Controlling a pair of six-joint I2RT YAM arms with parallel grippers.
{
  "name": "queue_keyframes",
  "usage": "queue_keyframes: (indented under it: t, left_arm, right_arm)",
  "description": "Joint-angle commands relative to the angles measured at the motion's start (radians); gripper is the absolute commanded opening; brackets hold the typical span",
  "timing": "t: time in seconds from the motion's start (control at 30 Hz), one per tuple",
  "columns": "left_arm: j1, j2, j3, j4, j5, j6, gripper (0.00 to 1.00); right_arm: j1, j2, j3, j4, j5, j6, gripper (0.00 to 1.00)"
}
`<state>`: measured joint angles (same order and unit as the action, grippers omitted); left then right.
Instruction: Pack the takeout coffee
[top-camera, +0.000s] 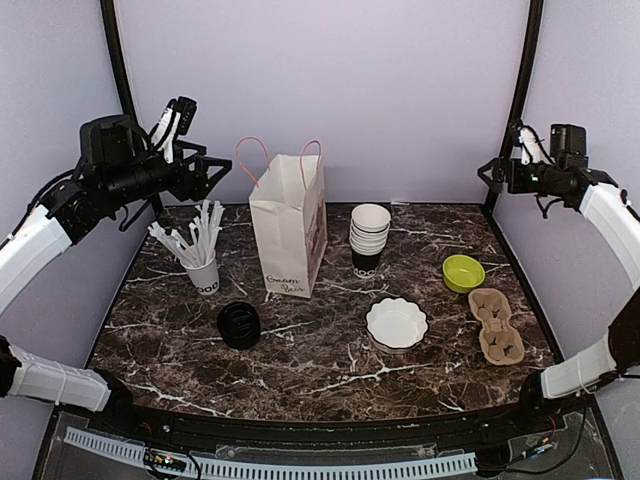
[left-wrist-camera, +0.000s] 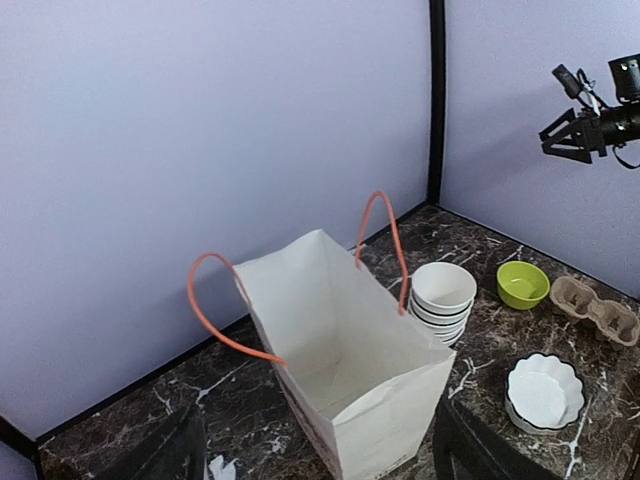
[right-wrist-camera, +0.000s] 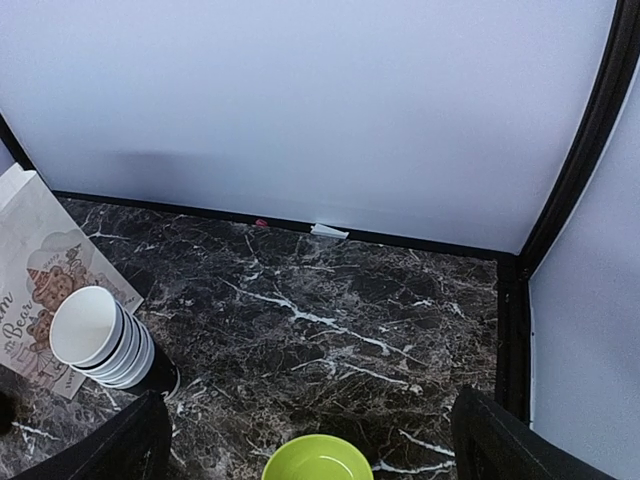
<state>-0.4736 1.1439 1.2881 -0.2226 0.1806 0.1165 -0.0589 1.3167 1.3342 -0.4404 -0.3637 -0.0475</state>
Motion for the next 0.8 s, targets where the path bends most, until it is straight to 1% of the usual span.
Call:
queue_keyframes:
  t: [0.0,0.03,0.07,0.1,0.17,0.27,0.37,0.43,0.5,0.57,0.63,0.77]
  left_arm:
    - [-0.071,0.022,0.001,0.041,0.093,0.008,0.79]
    - [-0.089,0.035,-0.004,0.049,0.104,0.010,0.79]
    - [-0.122,0.043,-0.015,0.062,0.110,0.021,0.79]
    - [-0.144,0.062,-0.020,0.069,0.109,0.027,0.79]
    - [-0.206,0.103,-0.037,0.102,0.091,0.048,0.78]
    - [-0.311,0.184,-0.060,0.129,0.048,0.122,0.78]
    - [-0.355,0.251,-0.061,0.144,0.074,0.142,0.76]
    - [-0.368,0.277,-0.078,0.184,0.087,0.116,0.75]
    - [-0.380,0.287,-0.115,0.244,0.061,0.083,0.75]
    - [-0.394,0.293,-0.141,0.269,0.037,0.067,0.75]
    - [-0.411,0.294,-0.163,0.276,0.020,0.077,0.76]
    - [-0.416,0.267,-0.223,0.307,-0.002,0.093,0.78]
  right_arm:
    - [0.009,0.005,0.017,0.007,-0.139,-0.096,0.99]
    - [0.010,0.011,0.030,-0.033,-0.199,-0.165,0.97]
    - [0.016,0.020,0.041,-0.076,-0.239,-0.218,0.94]
    - [0.038,0.031,0.052,-0.097,-0.239,-0.244,0.91]
    - [0.097,0.066,0.087,-0.147,-0.173,-0.291,0.86]
    - [0.187,0.111,0.126,-0.192,-0.090,-0.381,0.81]
    - [0.284,0.147,0.149,-0.195,0.006,-0.464,0.75]
    - [0.341,0.193,0.182,-0.219,0.051,-0.527,0.64]
    - [0.390,0.246,0.221,-0.251,0.087,-0.566,0.49]
    - [0.435,0.311,0.275,-0.290,0.114,-0.584,0.38]
    - [0.475,0.372,0.335,-0.333,0.133,-0.592,0.35]
    - [0.537,0.451,0.398,-0.355,0.189,-0.600,0.40]
